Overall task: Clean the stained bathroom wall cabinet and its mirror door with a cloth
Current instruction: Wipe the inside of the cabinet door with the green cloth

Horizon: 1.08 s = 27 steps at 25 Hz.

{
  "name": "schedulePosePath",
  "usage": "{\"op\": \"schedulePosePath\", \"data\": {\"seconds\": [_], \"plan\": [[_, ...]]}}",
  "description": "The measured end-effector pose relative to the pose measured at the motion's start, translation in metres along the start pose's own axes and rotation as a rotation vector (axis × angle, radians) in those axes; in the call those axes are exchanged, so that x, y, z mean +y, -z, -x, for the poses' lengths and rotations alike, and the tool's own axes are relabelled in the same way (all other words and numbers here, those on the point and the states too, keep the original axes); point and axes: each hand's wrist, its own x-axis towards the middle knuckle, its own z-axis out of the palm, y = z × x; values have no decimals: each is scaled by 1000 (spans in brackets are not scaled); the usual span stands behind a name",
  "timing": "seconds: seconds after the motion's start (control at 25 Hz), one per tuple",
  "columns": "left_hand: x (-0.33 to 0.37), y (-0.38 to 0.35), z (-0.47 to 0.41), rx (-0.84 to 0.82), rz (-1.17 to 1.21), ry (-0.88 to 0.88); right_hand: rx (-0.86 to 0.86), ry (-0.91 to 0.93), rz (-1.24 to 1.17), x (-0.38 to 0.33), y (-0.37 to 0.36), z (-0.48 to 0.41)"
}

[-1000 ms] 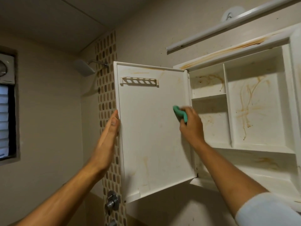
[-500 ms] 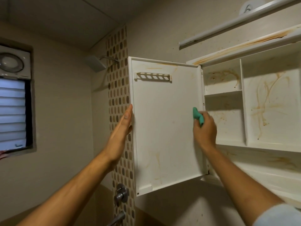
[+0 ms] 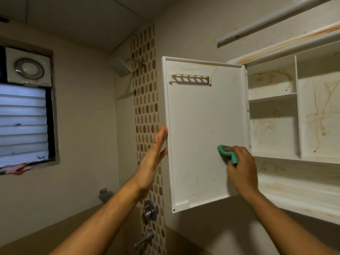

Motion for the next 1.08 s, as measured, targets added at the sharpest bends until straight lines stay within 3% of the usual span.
{"op": "schedulePosePath", "data": {"seconds": [0.08, 0.12, 0.2, 0.28, 0.32, 0.36, 0.48, 0.52, 0.56, 0.68, 0.76, 0.8, 0.84, 0.96, 1.0, 1.08], "plan": [[1, -1, 1, 0, 1, 13, 100, -249, -74, -33, -21, 11], [2, -2, 1, 9, -1, 15, 68, -217, -106, -62, -36, 25], [3, -4, 0, 29, -2, 15, -101, 81, -102, -105, -51, 62], [3, -4, 3, 10, 4, 28, -248, 439, 53, -89, -42, 74], [1, -4, 7, -7, 8, 36, -262, 526, 145, -64, -31, 66], [-1, -2, 10, -24, 11, 38, -251, 456, 203, -39, -19, 53], [-7, -4, 18, -58, 2, 53, 6, -221, 28, -3, 1, 24], [-9, -5, 19, -57, 7, 53, 70, -332, -14, -15, -8, 26], [-11, -5, 19, -52, 10, 45, 71, -321, -54, -40, -22, 35], [-13, -5, 18, -45, 21, 25, -170, 106, -82, -98, -52, 91], [-16, -3, 18, -50, 31, 31, -325, 421, 34, -80, -36, 99], [-17, -2, 18, -53, 32, 30, -339, 461, 104, -59, -26, 88], [-17, -2, 18, -59, 37, 35, -309, 349, 145, -39, -17, 74], [-17, -6, 20, -42, 38, 38, -25, -299, 40, -23, -17, 56], [-18, -8, 20, -16, 30, 26, 17, -336, -21, -44, -30, 63], [-18, -13, 20, 19, 13, 9, -84, -150, -96, -90, -55, 94]]}}
